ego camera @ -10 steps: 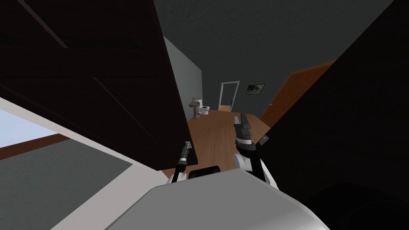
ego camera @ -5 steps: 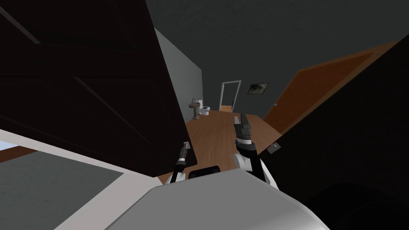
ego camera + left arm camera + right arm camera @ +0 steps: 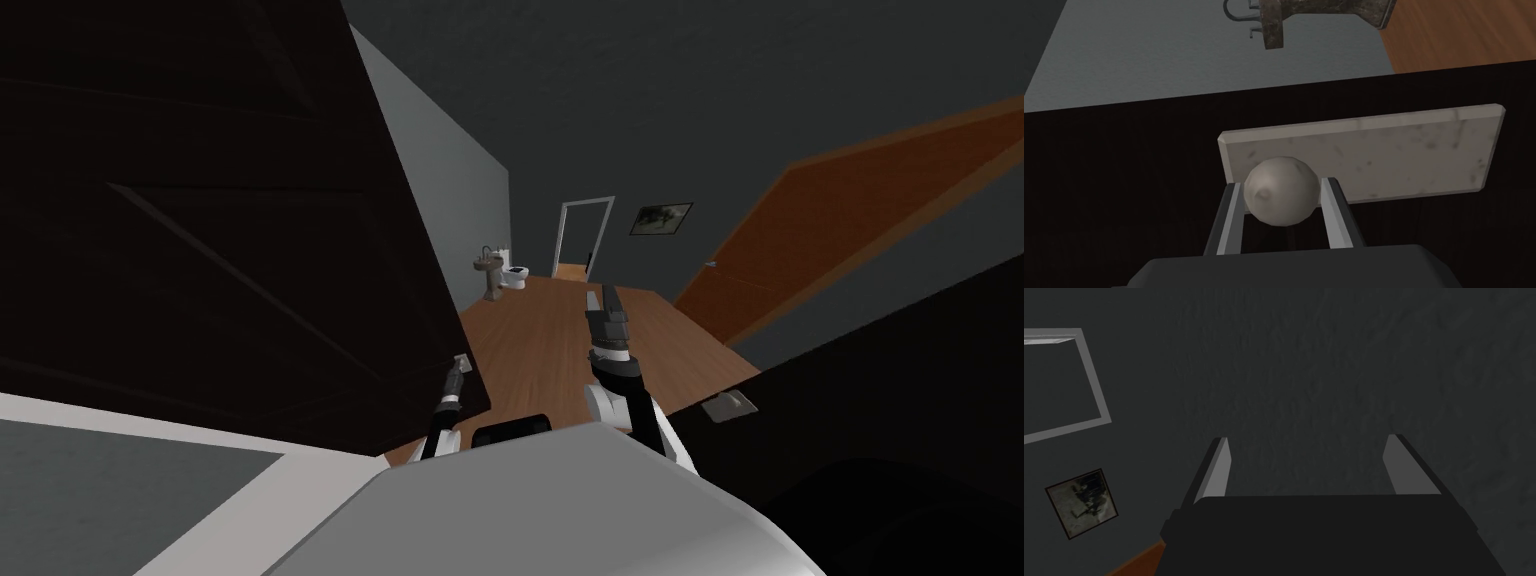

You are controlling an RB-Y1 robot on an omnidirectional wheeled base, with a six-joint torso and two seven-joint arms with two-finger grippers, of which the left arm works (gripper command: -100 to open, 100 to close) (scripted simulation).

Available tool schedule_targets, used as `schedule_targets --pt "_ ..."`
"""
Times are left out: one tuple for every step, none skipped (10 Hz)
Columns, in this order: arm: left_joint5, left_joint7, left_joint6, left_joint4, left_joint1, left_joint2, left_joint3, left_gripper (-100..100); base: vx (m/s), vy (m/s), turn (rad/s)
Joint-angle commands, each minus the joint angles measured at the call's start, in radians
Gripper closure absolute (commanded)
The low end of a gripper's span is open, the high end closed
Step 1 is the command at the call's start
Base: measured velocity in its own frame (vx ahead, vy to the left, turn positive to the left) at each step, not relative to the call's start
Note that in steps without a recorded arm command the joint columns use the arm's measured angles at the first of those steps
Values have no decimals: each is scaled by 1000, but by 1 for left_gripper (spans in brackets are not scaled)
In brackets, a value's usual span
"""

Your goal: Push the door open

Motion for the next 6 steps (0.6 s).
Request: schedule_targets --pt "15 0 -13 26 -19 17 35 100 140 -45 46" --pt "18 -2 -13 28 -20 18 42 100 145 -41 81" --pt "25 -6 -12 31 -23 18 57 100 176 -60 106" --pt "31 -9 -11 34 -26 19 72 100 176 -72 120" --pt "29 -7 -7 33 -24 13 60 -100 -26 -101 66" --pt "31 -7 -5 29 -23 11 61 -100 -183 -98 59"
